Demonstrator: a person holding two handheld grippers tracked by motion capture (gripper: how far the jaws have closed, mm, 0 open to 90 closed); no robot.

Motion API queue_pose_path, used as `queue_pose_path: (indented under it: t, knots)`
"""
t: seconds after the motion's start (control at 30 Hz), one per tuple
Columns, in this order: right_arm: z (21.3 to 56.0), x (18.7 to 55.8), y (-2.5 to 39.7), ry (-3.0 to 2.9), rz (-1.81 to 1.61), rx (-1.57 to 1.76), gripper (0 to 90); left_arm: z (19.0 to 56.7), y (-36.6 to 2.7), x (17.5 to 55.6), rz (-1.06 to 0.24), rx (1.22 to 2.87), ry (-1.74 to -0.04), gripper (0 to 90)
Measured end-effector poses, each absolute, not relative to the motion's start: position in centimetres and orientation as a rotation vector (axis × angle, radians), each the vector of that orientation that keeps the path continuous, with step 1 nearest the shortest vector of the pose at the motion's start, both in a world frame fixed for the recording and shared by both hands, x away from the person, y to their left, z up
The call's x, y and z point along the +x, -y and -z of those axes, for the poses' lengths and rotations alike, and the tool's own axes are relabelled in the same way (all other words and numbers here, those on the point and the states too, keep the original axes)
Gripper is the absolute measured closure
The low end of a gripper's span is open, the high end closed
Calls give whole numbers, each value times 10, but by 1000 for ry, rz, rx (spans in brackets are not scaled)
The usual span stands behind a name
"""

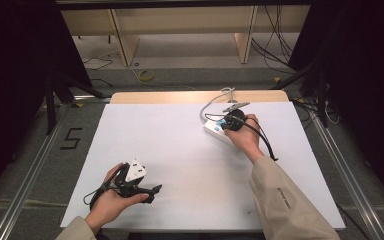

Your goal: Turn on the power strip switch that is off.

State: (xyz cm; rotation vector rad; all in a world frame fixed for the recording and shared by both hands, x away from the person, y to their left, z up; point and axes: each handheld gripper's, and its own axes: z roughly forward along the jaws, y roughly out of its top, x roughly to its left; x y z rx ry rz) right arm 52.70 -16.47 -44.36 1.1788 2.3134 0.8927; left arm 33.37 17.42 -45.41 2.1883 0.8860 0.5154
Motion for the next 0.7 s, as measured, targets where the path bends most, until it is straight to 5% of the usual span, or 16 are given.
queue_pose_path:
  t: [0.7]
  knots:
    - [447, 535, 159, -2317, -894, 1194, 900, 454, -174, 334, -515, 2186, -885, 161]
